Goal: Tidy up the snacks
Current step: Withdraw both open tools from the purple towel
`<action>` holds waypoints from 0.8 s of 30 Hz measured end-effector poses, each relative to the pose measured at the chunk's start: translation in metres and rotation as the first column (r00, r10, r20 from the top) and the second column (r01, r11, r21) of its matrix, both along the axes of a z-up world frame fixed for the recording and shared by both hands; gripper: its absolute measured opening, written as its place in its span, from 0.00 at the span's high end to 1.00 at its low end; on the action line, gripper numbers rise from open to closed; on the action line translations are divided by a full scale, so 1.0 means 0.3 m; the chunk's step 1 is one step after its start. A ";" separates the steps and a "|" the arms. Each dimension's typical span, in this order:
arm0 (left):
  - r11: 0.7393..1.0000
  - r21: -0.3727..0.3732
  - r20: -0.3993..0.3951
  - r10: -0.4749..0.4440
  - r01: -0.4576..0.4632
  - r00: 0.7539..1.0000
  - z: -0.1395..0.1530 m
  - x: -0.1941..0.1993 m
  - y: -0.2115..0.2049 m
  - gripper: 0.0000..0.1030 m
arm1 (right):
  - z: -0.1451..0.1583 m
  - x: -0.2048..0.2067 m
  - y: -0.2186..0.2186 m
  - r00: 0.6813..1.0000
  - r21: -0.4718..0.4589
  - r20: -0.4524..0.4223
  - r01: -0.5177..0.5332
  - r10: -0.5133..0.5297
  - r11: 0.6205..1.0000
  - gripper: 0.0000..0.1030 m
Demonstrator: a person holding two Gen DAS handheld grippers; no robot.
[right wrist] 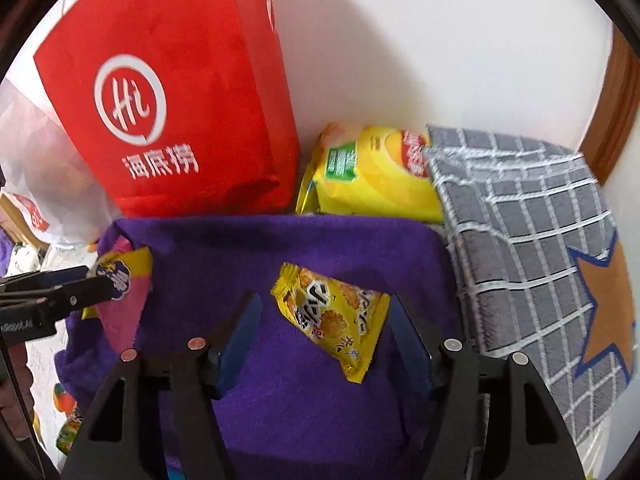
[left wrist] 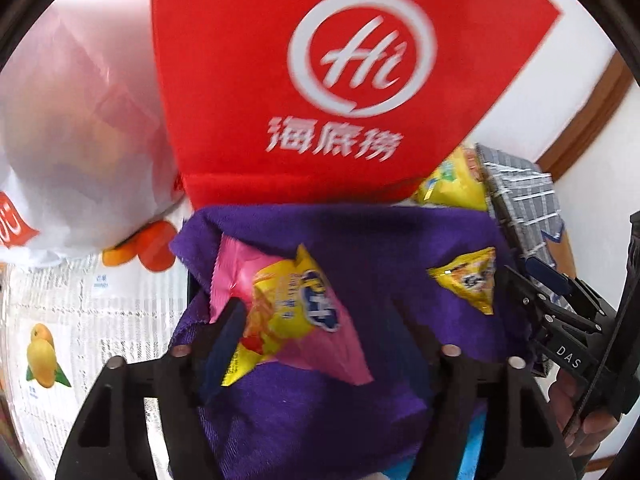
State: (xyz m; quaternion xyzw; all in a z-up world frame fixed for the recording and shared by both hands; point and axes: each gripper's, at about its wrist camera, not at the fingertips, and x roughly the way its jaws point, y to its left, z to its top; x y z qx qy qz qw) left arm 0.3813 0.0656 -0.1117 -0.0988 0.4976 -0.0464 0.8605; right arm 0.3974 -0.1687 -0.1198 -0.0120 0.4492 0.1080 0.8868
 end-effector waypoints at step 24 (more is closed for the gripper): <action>0.999 0.016 0.227 -0.044 0.041 0.973 0.321 -0.483 -0.074 0.27 | 0.272 -0.527 -0.124 0.986 0.078 0.057 0.149 -0.154 0.986 0.22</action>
